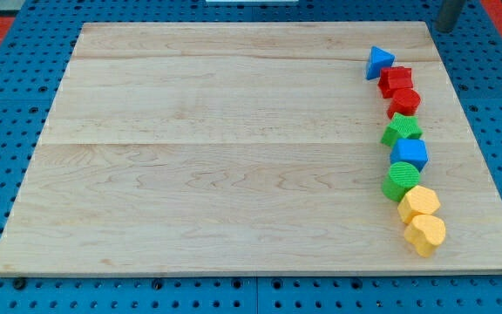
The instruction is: Move your arm to the right of the green star
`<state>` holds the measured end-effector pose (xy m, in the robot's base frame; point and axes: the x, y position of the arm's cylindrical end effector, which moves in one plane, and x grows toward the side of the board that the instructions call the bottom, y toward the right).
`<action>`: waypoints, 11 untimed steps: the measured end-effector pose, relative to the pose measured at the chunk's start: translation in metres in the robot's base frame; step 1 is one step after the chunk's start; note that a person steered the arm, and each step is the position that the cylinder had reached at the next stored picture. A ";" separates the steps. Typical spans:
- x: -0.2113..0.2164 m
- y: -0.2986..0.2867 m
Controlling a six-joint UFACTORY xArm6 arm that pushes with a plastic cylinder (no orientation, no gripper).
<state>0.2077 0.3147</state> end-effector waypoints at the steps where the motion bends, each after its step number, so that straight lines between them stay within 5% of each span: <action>1: 0.000 0.000; 3: 0.030 0.030; 5: 0.169 0.006; 7: 0.213 -0.029; 11: 0.222 -0.038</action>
